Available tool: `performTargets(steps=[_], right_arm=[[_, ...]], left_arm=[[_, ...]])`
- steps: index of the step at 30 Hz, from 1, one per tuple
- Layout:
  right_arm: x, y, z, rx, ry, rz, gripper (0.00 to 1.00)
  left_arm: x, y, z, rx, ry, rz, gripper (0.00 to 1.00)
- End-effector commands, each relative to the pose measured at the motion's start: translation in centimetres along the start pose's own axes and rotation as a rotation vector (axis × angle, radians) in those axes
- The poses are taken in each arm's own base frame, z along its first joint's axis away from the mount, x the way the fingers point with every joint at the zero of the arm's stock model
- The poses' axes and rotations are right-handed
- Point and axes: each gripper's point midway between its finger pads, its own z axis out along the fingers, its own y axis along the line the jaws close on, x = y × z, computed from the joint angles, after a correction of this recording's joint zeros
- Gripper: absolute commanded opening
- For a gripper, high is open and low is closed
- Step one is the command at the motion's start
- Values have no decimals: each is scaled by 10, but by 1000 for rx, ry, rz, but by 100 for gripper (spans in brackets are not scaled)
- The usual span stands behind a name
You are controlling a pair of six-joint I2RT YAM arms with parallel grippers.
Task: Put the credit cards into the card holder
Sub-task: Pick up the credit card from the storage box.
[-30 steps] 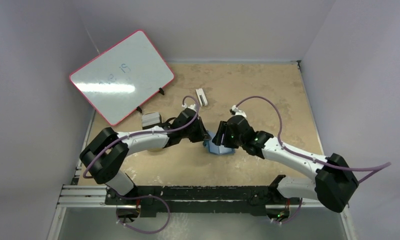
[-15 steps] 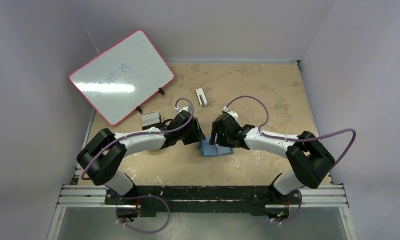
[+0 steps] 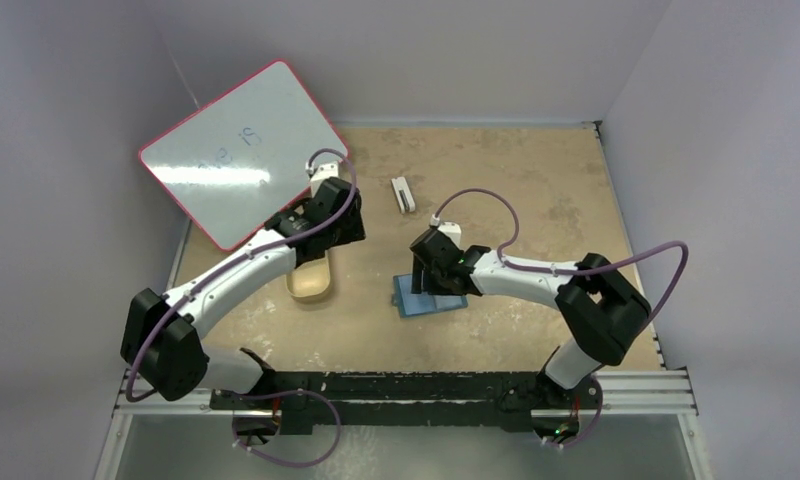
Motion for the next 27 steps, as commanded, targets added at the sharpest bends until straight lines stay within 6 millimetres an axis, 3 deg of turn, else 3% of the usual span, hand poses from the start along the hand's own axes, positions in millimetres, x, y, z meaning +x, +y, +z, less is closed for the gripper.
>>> performTargets(steps=[1,5,9,13,16,20,27], right_arm=[[-3,0,-4,16,-10,-31,67],[-1,4,-1,-8,-3,-50,67],[5,1,4,11,26,-82,67],[3,3,1,-5,15,-85,66],[1,6,0,-16,14,-85,66],[3,3,-1,-7,23,-93,66],[3,3,-7,-26,19,-112,66]], left_arm=[[-28,56,-23,-218,-18,381,60],[-34,61,-31,-152,-24,708,64],[-46,73,-39,-157,-112,873,71],[-30,67,-27,-37,-76,1101,69],[-27,68,-13,-34,-48,1165,67],[-21,82,3,-17,53,1198,73],[-41,113,19,-93,49,1187,72]])
